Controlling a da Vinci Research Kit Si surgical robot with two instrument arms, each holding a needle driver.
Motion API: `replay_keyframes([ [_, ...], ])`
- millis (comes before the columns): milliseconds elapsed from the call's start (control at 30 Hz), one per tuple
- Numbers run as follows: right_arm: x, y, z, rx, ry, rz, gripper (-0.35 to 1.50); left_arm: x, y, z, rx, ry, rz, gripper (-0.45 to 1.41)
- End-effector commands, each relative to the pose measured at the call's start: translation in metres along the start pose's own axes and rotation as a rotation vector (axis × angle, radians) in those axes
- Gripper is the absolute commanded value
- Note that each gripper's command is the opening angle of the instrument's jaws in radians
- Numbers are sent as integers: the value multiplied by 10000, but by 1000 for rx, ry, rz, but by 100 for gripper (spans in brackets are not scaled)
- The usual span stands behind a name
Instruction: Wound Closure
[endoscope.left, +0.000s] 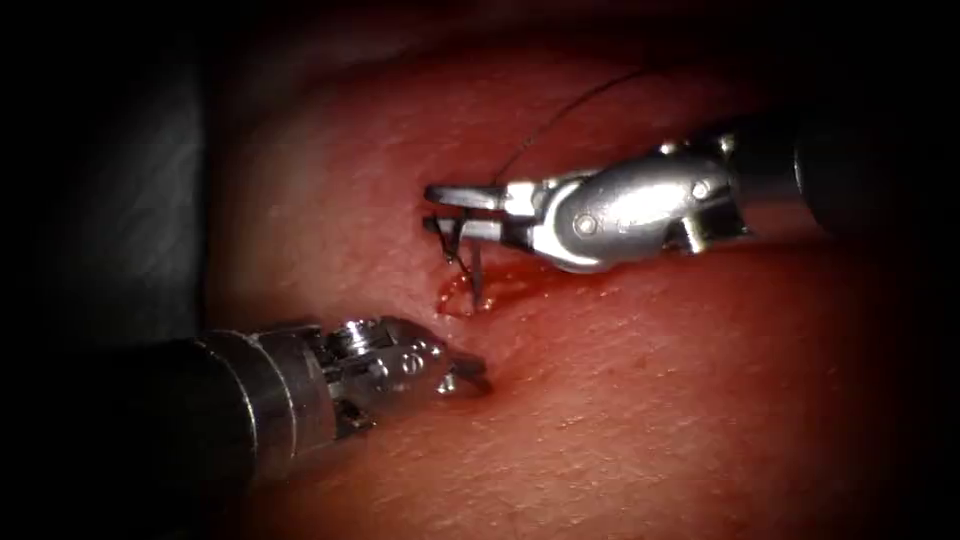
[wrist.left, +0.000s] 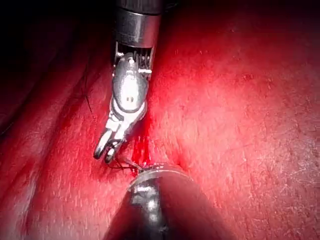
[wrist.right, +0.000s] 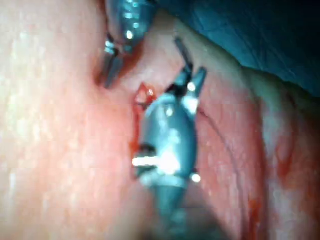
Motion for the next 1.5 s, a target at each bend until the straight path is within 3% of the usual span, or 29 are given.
replay_keyframes([
  [33, -7, -9, 7, -5, -6, 20, -35, 0, 1, 9, -2, 0, -1, -6],
  [500, -18, -12, 7, 7, -35, 72, -35, -6, 5, 8, -4, 1, 7, -6],
  [967, -17, -6, 6, 32, -109, 215, -35, -10, 19, 6, -6, 2, 17, -6],
  [1500, -12, 1, 5, -3, -123, 452, -35, -18, 28, 14, -12, 5, 26, -10],
])
